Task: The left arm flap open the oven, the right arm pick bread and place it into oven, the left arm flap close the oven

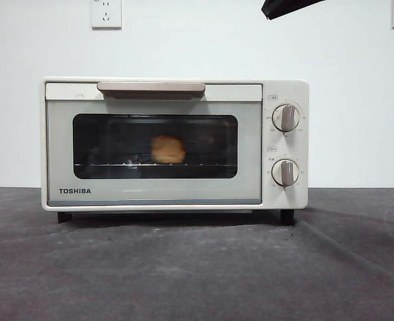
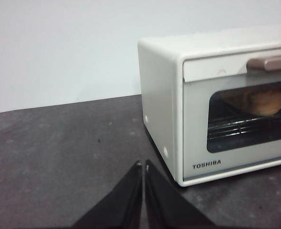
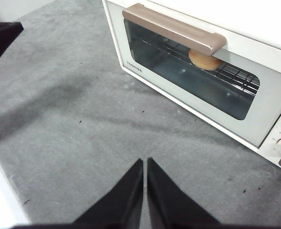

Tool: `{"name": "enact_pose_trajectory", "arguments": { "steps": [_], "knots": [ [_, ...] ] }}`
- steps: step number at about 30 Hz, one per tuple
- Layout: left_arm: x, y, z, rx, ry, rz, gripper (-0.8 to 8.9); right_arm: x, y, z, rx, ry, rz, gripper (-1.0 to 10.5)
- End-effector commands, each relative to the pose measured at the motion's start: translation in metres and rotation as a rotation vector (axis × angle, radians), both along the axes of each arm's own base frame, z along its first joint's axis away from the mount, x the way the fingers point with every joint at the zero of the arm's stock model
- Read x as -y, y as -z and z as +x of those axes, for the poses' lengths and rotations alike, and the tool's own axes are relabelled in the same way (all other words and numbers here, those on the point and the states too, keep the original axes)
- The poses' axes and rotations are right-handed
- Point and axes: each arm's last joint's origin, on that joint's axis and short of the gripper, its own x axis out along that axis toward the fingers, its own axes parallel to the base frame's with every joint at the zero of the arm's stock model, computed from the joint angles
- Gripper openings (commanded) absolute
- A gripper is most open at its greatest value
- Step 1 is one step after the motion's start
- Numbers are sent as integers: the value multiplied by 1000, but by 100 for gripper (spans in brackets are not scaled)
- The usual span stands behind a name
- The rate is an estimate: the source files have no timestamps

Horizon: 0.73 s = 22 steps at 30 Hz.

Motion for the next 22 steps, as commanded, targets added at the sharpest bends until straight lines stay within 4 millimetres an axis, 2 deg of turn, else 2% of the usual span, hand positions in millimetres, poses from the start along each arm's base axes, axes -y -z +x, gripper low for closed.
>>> {"name": "enact_pose_trajectory", "arguments": {
  "steps": [1, 17, 22],
  "knots": [
    [0, 6, 0, -3, -3, -2, 16, -2, -3, 0, 4, 0, 16, 8],
    [0, 32, 1, -181, -3, 13, 16, -2, -3, 0, 4, 0, 16, 8],
    [0, 32, 1, -180, -3, 13, 16, -2, -3, 0, 4, 0, 16, 8]
  ]
}}
